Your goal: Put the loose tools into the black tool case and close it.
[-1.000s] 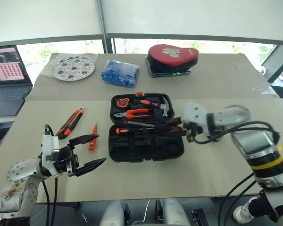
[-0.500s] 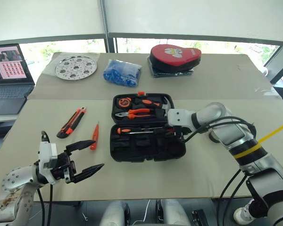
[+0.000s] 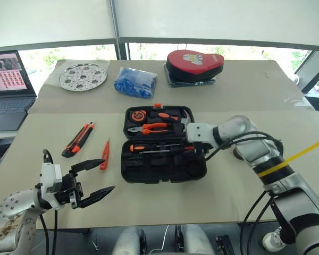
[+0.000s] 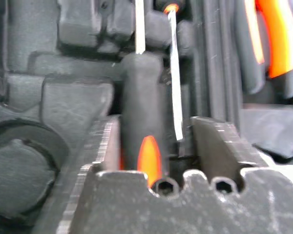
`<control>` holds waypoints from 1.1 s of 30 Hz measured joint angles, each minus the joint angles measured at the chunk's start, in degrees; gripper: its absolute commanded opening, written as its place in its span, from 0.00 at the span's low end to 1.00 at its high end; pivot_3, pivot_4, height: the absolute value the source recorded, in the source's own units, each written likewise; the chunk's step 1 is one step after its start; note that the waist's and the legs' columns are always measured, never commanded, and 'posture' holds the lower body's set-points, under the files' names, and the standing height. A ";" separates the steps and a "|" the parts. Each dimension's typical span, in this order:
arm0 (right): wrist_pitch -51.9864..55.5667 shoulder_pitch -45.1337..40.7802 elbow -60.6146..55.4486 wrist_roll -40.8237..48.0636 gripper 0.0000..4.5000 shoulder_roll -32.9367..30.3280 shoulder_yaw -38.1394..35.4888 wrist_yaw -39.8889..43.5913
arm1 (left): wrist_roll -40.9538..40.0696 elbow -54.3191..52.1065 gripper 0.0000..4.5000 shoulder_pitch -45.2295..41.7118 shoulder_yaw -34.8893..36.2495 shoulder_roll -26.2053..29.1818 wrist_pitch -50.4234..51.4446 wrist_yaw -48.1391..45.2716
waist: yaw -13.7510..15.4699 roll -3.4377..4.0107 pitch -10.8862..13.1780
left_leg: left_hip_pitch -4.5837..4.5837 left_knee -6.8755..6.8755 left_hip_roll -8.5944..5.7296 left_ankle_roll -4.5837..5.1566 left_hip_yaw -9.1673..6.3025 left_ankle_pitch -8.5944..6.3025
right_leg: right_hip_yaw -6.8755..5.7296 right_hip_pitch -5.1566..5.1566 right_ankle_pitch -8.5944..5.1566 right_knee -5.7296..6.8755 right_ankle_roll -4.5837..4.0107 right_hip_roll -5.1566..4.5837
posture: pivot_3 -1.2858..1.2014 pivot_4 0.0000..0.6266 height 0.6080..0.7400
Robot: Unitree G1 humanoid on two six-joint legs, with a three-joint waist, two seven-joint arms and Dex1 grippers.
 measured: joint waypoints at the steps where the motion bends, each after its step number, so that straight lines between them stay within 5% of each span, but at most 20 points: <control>1: 0.00 -0.11 0.04 1.00 0.65 0.08 -0.79 0.62 | 0.17 0.07 1.00 0.00 0.00 -0.02 -0.02 -0.02 | 0.00 0.00 0.00 | -0.01 0.00 0.00 0.00 0.00 0.00 | 0.00 0.00 0.00 0.00 0.00 -0.01 | 0.52 0.24 1.00; 4: 0.05 -1.45 0.75 5.22 0.65 0.04 -3.77 3.51 | 0.25 0.15 1.00 -0.07 -0.01 -0.07 -0.23 -0.06 | -0.01 0.01 0.00 | 0.01 0.00 0.00 0.00 0.00 0.00 | 0.00 0.00 0.01 0.01 0.00 -0.02 | 0.52 0.24 1.00; 14: -2.81 5.13 5.21 11.35 0.00 7.73 -7.55 3.39 | 0.39 0.16 1.00 -0.82 -0.84 -0.44 -0.70 0.99 | -0.06 0.02 0.01 | 0.05 -0.03 0.00 -0.01 0.02 0.00 | 0.02 0.01 0.01 0.06 -0.01 -0.04 | 0.52 0.24 1.00; 33: -5.58 3.82 9.45 4.29 0.00 11.16 -4.02 -1.59 | 0.45 -2.40 1.00 -0.31 -1.20 0.11 2.89 6.23 | -0.48 0.07 0.02 | 0.24 -0.03 0.09 -0.14 0.03 0.07 | 0.06 0.07 0.07 0.22 -0.17 0.01 | 0.52 0.24 1.00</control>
